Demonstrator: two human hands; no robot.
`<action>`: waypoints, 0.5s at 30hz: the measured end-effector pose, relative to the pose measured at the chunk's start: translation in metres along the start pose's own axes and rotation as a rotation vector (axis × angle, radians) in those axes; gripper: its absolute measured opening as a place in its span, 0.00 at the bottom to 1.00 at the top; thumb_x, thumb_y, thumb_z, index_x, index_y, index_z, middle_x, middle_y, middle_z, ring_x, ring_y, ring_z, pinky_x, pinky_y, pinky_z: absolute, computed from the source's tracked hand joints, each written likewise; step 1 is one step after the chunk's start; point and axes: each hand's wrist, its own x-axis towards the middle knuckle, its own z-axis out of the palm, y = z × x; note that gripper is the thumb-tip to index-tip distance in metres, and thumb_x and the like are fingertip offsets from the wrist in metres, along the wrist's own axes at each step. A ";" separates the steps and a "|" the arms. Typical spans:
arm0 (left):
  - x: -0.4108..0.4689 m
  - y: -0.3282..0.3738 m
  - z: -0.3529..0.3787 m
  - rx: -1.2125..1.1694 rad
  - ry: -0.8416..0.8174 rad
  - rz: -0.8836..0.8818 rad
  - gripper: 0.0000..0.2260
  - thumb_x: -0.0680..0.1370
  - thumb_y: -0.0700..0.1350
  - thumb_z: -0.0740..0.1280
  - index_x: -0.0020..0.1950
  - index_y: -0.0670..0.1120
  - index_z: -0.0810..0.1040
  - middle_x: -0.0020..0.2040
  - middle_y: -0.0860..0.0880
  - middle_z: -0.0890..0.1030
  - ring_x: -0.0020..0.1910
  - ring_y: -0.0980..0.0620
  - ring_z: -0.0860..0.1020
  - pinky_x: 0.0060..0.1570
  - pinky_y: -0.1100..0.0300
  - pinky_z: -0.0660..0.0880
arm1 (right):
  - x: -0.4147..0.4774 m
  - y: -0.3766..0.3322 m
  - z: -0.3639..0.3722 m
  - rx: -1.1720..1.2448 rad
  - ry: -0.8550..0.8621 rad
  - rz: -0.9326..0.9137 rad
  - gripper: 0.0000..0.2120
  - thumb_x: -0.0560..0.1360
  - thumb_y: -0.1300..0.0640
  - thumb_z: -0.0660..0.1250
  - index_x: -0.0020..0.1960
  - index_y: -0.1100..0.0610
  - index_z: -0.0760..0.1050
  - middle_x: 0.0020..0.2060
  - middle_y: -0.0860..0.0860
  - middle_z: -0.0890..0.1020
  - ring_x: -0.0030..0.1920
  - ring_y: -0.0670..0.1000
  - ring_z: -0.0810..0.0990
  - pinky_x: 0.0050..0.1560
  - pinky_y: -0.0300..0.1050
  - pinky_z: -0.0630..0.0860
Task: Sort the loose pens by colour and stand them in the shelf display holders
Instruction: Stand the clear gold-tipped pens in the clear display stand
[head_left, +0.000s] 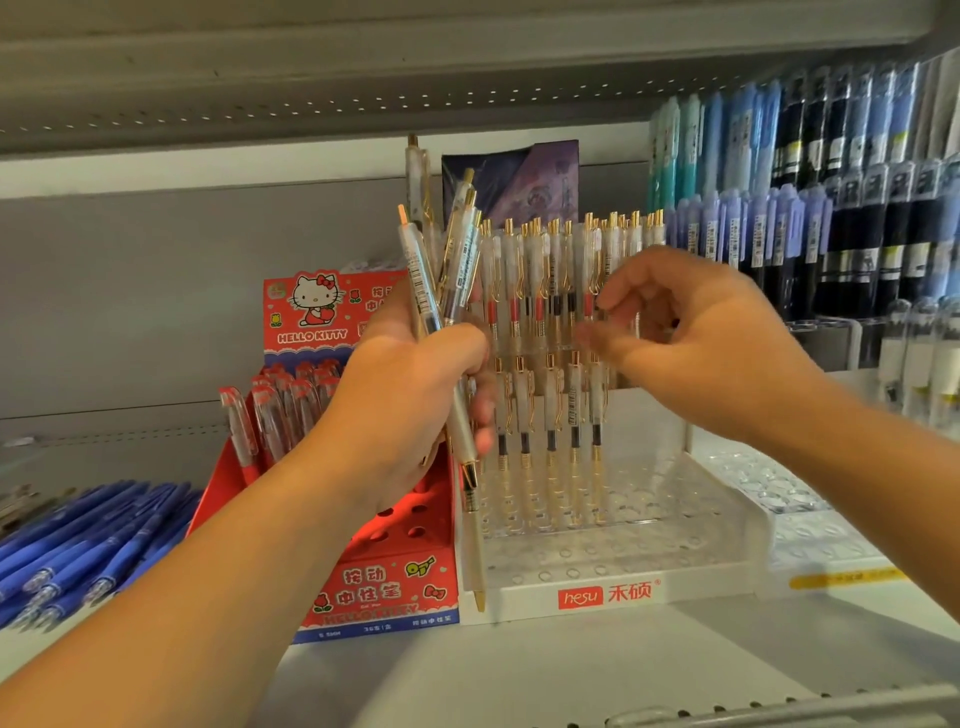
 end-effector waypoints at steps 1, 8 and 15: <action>0.000 0.000 0.000 -0.012 0.011 0.003 0.12 0.65 0.35 0.61 0.47 0.46 0.70 0.34 0.44 0.72 0.24 0.49 0.70 0.22 0.59 0.68 | -0.003 -0.004 0.001 0.113 -0.024 -0.053 0.10 0.69 0.47 0.72 0.45 0.49 0.75 0.39 0.46 0.79 0.36 0.47 0.78 0.35 0.41 0.79; 0.002 0.000 0.004 -0.050 0.107 0.010 0.11 0.65 0.37 0.63 0.47 0.43 0.72 0.30 0.44 0.73 0.24 0.47 0.70 0.26 0.58 0.68 | -0.025 -0.020 0.030 0.535 -0.560 -0.024 0.25 0.60 0.48 0.80 0.49 0.50 0.69 0.46 0.46 0.82 0.39 0.51 0.85 0.42 0.44 0.83; 0.001 0.001 0.004 -0.081 0.055 -0.032 0.11 0.68 0.39 0.65 0.50 0.42 0.73 0.29 0.42 0.72 0.26 0.45 0.73 0.29 0.54 0.72 | -0.028 -0.020 0.046 0.613 -0.605 0.022 0.27 0.71 0.66 0.75 0.52 0.42 0.63 0.45 0.45 0.75 0.43 0.63 0.84 0.48 0.58 0.83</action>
